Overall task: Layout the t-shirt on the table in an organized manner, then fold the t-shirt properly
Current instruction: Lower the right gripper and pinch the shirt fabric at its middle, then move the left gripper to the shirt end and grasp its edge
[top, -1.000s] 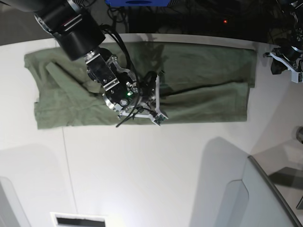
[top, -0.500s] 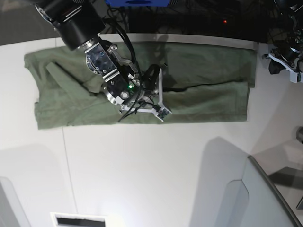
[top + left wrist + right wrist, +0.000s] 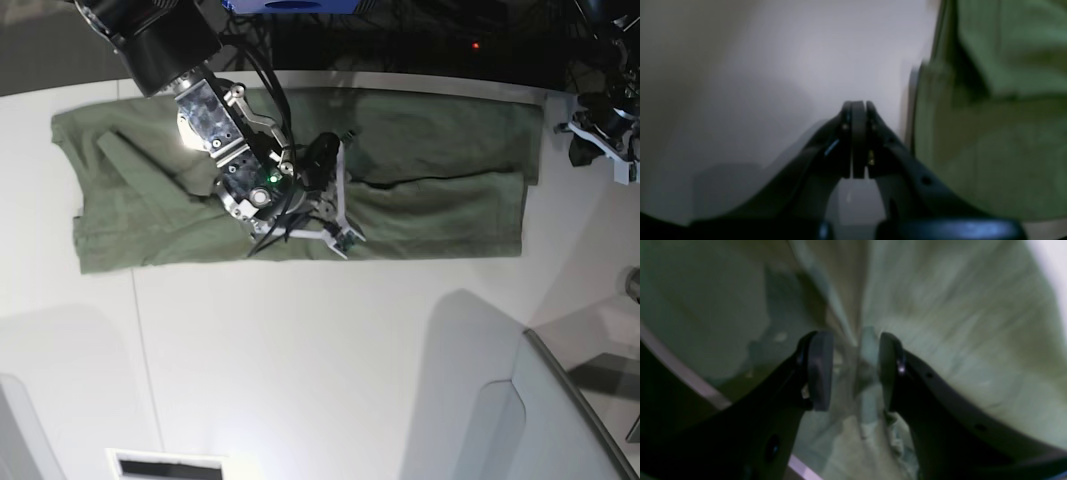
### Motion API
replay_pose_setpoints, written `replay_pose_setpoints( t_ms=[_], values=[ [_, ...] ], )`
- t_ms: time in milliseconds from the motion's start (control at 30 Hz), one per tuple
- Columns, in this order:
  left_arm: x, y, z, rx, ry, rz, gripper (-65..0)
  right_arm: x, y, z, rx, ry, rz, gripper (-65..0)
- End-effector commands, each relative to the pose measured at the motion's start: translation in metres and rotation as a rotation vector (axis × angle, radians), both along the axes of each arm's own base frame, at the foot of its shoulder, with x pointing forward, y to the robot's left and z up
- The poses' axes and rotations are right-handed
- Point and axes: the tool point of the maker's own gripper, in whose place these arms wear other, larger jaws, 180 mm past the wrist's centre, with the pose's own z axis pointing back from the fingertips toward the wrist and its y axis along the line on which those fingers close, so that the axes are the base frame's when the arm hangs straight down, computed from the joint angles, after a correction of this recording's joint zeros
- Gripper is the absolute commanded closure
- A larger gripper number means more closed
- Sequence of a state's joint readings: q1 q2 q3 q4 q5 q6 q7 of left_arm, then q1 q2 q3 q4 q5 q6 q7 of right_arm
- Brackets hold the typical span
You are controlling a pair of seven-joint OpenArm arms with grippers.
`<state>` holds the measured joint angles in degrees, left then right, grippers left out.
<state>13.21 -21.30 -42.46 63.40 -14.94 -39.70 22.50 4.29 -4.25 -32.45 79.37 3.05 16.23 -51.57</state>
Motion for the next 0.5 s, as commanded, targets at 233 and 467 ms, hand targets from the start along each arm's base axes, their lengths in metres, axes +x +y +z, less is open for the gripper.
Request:
replay_pose_setpoints(
  t_ms=[233,467],
  values=[
    [0.035,0.007,0.069,-0.127,-0.302,0.056,-33.1,-0.002,-0.005,0.031,0.064,-0.098,-0.004,-23.0],
    [0.049,-0.024,0.041,-0.295,-0.266,0.034,-33.9,-0.012,-0.010,0.024,0.083,-0.105,-0.004,-23.0]
  ],
)
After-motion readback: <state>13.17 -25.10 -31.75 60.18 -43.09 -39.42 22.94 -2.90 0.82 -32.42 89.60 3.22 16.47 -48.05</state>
